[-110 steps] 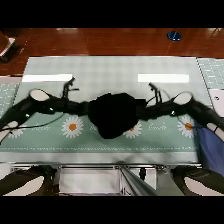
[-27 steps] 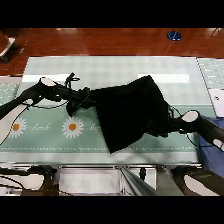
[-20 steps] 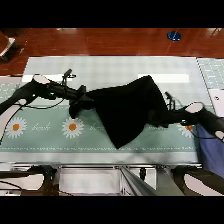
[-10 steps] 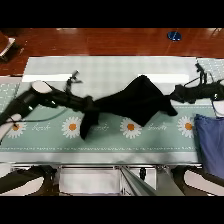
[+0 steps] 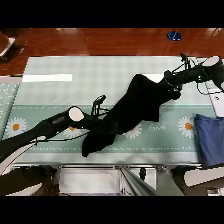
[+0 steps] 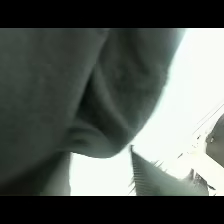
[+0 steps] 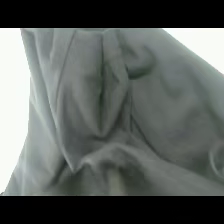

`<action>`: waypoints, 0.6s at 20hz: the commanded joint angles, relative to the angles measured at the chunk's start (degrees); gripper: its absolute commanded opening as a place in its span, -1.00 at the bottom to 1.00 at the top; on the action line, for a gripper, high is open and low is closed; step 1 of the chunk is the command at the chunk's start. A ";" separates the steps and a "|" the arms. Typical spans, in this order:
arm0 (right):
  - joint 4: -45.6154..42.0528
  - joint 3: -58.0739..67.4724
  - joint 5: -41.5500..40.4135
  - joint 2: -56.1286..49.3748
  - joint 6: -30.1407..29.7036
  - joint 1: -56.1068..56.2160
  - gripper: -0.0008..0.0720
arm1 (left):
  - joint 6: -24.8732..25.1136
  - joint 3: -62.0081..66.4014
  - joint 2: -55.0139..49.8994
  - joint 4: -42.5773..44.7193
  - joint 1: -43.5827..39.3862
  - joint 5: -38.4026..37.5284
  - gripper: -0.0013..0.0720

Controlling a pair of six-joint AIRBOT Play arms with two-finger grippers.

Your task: Fold the shirts.

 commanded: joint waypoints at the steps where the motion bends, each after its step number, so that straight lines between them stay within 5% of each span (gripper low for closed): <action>1: -0.37 2.58 4.17 -0.46 1.07 -1.51 0.15 | 2.19 2.64 -0.02 0.61 4.70 -9.05 0.42; 3: -0.94 3.41 7.87 3.43 -1.27 -6.08 0.15 | 3.85 5.31 2.62 2.08 12.74 -18.18 0.42; 6: -9.73 0.61 8.94 12.39 -2.34 -14.71 0.15 | 2.36 5.55 11.23 9.66 24.70 -21.77 0.42; 12: -8.96 -32.74 -4.07 31.21 -3.43 -24.92 0.14 | -1.27 -2.86 17.64 23.71 38.75 -31.08 0.42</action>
